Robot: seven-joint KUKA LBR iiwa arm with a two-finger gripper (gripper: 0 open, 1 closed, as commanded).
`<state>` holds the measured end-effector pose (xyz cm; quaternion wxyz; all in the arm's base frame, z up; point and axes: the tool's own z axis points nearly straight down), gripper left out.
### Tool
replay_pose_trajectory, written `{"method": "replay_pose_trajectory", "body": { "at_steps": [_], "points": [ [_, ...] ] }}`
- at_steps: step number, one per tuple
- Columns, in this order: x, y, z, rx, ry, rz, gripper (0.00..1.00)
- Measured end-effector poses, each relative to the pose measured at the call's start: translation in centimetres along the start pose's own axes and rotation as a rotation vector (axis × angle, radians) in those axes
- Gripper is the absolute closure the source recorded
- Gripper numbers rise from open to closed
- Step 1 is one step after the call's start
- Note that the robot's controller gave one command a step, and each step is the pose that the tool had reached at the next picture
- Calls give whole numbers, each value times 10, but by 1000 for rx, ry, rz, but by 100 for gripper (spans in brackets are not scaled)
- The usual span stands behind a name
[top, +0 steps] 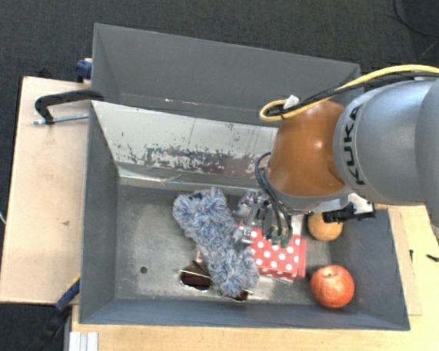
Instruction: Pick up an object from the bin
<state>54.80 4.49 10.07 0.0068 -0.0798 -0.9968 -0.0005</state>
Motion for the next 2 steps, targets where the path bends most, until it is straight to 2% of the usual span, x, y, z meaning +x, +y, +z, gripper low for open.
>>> {"method": "replay_pose_trajectory", "body": {
  "at_steps": [1, 2],
  "points": [
    [-6, 0, -4, -4, -29, 3, 100],
    [-4, 0, -9, -4, -25, 2, 100]
  ]
}}
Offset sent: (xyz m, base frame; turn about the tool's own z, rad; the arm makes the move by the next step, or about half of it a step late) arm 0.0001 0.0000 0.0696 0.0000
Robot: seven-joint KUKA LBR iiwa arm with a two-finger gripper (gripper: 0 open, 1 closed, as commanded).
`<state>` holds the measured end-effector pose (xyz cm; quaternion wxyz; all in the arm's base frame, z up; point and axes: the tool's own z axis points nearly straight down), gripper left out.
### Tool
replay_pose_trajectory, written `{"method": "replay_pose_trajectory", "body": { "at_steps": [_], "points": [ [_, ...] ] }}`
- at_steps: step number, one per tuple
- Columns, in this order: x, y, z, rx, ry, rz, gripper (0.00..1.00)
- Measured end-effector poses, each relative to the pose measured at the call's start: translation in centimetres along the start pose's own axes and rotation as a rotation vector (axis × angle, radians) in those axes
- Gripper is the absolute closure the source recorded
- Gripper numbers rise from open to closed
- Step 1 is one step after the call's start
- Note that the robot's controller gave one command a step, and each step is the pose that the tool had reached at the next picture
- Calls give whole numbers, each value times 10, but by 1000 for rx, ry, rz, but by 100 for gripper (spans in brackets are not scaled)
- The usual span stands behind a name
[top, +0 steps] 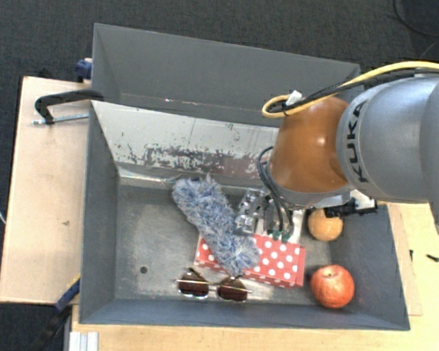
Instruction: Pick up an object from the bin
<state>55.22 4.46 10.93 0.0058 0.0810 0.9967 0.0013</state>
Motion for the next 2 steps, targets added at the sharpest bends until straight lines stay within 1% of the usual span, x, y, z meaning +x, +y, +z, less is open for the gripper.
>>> {"method": "replay_pose_trajectory", "body": {
  "at_steps": [1, 2],
  "points": [
    [3, 0, -18, 1, 9, -1, 100],
    [2, 0, -35, 1, 6, -1, 100]
  ]
}}
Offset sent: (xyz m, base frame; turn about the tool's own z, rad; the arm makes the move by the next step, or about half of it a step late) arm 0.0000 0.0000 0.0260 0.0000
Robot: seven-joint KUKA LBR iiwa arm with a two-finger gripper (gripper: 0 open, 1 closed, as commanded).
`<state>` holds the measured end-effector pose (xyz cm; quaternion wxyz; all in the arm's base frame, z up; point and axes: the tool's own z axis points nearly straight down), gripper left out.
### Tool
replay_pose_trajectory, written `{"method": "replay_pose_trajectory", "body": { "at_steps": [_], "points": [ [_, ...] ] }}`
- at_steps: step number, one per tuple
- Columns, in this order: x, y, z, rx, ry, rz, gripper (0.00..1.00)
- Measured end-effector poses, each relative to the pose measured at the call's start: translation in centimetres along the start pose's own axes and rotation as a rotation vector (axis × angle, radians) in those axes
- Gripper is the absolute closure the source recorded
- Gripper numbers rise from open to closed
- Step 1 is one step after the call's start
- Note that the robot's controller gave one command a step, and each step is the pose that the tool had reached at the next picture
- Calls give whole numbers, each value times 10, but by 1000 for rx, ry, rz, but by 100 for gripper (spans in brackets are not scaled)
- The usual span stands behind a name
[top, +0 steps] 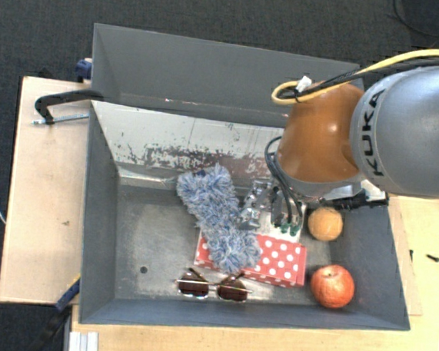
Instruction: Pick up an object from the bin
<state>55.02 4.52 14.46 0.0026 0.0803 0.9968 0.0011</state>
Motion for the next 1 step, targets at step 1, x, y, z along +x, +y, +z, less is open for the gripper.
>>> {"method": "replay_pose_trajectory", "body": {
  "at_steps": [1],
  "points": [
    [0, 0, -12, 0, -1, 0, 100]
  ]
}}
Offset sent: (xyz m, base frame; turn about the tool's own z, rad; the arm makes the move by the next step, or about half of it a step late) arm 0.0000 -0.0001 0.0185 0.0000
